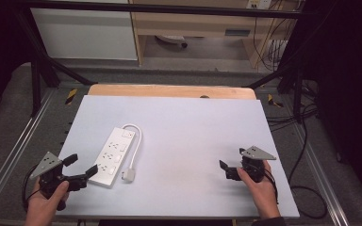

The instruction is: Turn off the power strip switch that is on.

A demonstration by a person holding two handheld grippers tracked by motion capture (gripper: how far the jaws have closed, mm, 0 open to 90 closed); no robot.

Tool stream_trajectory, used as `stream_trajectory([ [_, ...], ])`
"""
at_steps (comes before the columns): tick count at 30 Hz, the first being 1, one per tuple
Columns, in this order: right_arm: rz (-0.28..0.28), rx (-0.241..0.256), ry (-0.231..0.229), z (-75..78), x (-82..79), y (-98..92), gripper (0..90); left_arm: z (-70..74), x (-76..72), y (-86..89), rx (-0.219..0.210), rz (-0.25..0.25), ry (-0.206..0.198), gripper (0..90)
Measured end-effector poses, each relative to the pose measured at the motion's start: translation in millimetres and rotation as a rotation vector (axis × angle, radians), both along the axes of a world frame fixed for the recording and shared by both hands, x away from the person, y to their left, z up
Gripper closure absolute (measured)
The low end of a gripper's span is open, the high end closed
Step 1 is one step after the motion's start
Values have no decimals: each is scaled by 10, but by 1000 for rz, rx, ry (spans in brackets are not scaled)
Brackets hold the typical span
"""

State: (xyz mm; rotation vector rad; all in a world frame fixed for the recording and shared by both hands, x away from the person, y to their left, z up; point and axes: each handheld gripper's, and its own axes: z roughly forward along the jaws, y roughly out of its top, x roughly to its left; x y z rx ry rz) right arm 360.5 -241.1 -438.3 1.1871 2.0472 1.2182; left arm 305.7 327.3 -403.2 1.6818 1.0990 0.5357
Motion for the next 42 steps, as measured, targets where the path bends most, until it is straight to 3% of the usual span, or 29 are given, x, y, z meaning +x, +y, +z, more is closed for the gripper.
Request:
stream_trajectory([
  [17, -11, 4, -28, 26, -2, 6, 48, 20, -13, -6, -23, 13, -10, 59],
  [21, -11, 3, -29, 28, -3, 8, 46, 35, -21, -10, -57, 0, -18, 59],
  [34, -25, 8, -36, 45, -11, -10, 45, 99, -22, -99, -27, -11, -32, 59],
  [42, -18, 8, -42, 58, -18, -17, 43, 156, 15, -171, -35, -12, -16, 59],
])
